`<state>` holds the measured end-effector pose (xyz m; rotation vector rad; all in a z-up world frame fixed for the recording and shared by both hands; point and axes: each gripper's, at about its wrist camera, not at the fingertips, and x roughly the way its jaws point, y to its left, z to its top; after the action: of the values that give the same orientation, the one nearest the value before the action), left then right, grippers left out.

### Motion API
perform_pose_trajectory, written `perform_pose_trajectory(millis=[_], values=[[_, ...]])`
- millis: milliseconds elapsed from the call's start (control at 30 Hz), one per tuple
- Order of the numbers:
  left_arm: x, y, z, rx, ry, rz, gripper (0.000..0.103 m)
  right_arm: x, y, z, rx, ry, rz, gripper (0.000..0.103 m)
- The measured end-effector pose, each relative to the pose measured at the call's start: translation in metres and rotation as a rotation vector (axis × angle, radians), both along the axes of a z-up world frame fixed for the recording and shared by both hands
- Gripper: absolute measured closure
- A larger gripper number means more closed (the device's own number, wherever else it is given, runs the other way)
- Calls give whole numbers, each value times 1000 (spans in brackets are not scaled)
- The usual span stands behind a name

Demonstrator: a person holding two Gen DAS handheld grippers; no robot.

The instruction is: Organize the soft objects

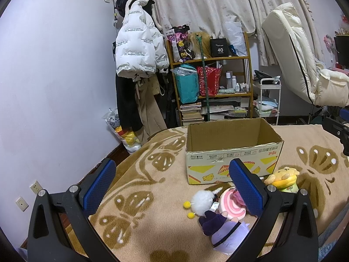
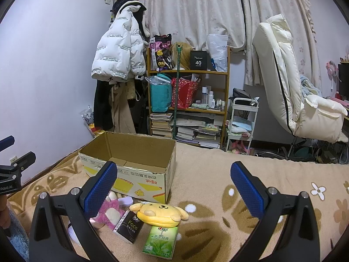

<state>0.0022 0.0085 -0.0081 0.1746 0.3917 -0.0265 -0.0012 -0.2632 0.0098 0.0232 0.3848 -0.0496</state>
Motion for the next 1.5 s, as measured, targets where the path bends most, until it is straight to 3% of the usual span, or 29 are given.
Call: perform_pose_trajectory(millis=[700, 1067, 1500], values=[[-1, -2, 1, 5, 5, -12, 1, 0, 0, 0, -1, 3, 0, 0], [1, -31, 8, 78, 7, -74, 1, 17, -2, -12, 3, 57, 0, 0], [50, -71, 5, 5, 141, -131, 1, 53, -10, -25, 48, 133, -35, 0]])
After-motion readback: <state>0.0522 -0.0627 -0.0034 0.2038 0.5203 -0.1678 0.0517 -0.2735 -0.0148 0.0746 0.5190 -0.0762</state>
